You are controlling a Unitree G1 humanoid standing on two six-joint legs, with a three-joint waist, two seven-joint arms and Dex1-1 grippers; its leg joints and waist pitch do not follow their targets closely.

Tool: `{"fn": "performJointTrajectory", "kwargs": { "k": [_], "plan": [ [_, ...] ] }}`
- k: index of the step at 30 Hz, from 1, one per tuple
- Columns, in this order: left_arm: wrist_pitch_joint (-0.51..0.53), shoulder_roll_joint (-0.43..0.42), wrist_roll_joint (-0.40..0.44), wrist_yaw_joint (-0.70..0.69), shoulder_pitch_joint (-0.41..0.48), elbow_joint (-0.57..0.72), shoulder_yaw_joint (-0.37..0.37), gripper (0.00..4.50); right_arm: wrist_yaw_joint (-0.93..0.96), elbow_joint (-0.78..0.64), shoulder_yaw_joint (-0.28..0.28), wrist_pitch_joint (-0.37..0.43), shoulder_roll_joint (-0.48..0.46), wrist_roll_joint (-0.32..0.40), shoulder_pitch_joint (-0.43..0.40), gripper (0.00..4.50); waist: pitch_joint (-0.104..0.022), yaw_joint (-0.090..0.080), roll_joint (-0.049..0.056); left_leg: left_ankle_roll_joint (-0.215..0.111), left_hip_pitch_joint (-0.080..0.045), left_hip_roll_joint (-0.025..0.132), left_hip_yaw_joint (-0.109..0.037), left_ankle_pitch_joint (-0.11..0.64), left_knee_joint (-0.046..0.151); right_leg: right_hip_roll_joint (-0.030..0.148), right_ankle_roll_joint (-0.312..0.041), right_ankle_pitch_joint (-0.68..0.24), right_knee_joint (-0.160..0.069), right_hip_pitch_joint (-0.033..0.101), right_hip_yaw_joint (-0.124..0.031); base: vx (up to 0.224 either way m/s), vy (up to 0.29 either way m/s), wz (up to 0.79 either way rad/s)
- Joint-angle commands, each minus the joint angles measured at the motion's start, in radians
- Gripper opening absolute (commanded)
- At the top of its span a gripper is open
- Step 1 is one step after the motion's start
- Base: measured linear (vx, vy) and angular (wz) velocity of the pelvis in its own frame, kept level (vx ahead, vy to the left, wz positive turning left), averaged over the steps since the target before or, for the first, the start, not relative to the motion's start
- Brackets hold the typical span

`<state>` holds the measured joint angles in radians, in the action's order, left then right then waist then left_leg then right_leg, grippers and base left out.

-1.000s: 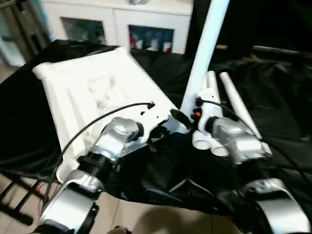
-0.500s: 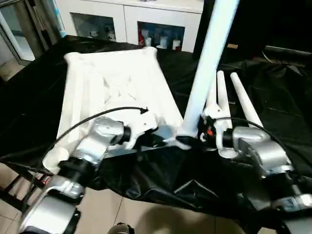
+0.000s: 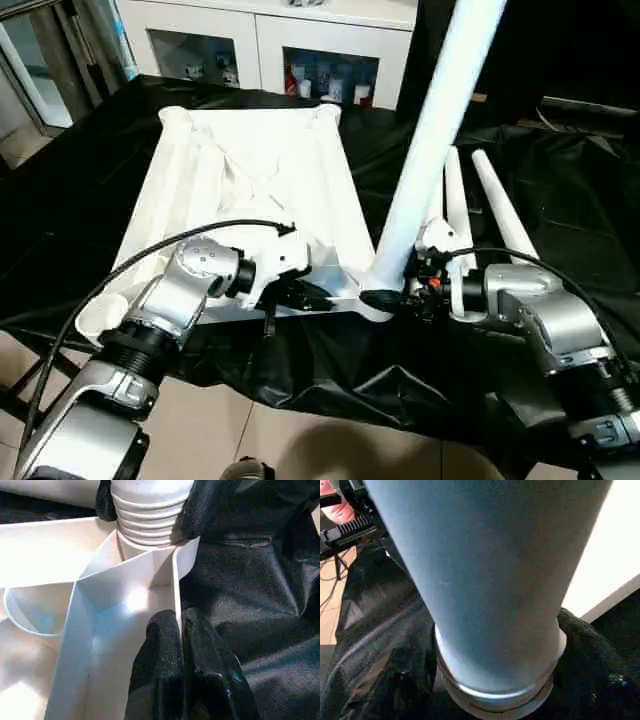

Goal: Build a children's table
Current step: Insert table leg to table base, then rotate leg to tighten

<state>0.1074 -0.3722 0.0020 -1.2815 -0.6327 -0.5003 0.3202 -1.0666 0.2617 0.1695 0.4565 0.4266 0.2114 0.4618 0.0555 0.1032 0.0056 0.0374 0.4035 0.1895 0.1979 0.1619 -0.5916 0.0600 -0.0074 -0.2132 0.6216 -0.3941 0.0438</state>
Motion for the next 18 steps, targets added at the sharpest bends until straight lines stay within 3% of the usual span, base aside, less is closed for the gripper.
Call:
{"fn": "performJointTrajectory", "kwargs": {
  "k": [1,5,10,11,12,14,18],
  "plan": [
    [-0.047,0.026,-0.039,-0.030,-0.020,0.040,-0.002,0.00,0.013,-0.008,0.021,0.020,-0.016,0.003,-0.026,2.85,-0.076,-0.001,0.002,-0.043,-0.038,0.052,-0.021,0.128,0.057,0.083,-0.262,0.050,-0.054,0.045,-0.041,0.000,0.000,0.00],
    [-0.042,0.038,-0.032,0.005,-0.021,0.026,-0.006,0.00,0.051,0.014,0.013,0.020,-0.048,0.001,-0.034,2.82,-0.074,-0.001,0.000,-0.035,-0.037,0.051,-0.021,0.141,0.058,0.084,-0.256,0.020,-0.057,0.044,-0.041,0.000,0.000,0.00],
    [-0.018,0.088,-0.004,0.139,-0.039,-0.028,-0.028,0.00,0.243,0.139,-0.025,-0.016,-0.151,-0.040,-0.005,2.81,-0.070,-0.016,0.000,0.009,-0.040,0.049,-0.024,0.204,0.062,0.087,-0.241,-0.103,-0.069,0.037,-0.044,0.000,0.000,0.00],
    [-0.013,0.105,0.007,0.184,-0.046,-0.044,-0.034,0.00,0.300,0.178,-0.038,-0.018,-0.182,-0.047,0.007,2.81,-0.070,-0.017,0.000,0.013,-0.040,0.048,-0.025,0.209,0.063,0.087,-0.239,-0.112,-0.070,0.038,-0.044,0.000,0.000,0.00],
    [-0.001,0.124,0.017,0.234,-0.053,-0.062,-0.040,0.00,0.354,0.213,-0.049,-0.029,-0.212,-0.054,0.019,2.81,-0.069,-0.026,-0.003,0.020,-0.031,0.046,-0.028,0.203,0.067,0.087,-0.232,-0.121,-0.067,0.046,-0.042,0.000,0.000,0.00],
    [0.008,0.145,0.029,0.285,-0.062,-0.083,-0.043,0.00,0.421,0.256,-0.063,-0.047,-0.249,-0.063,0.034,2.81,-0.070,-0.035,-0.002,0.023,-0.038,0.045,-0.026,0.210,0.064,0.085,-0.228,-0.123,-0.071,0.038,-0.044,0.000,0.000,0.00],
    [0.041,0.232,0.074,0.490,-0.103,-0.169,-0.058,0.00,0.625,0.414,-0.109,-0.090,-0.372,-0.077,0.104,2.81,-0.069,-0.044,-0.004,0.022,-0.038,0.043,-0.025,0.215,0.063,0.085,-0.226,-0.151,-0.077,0.037,-0.046,0.000,0.000,0.00]
  ]
}}
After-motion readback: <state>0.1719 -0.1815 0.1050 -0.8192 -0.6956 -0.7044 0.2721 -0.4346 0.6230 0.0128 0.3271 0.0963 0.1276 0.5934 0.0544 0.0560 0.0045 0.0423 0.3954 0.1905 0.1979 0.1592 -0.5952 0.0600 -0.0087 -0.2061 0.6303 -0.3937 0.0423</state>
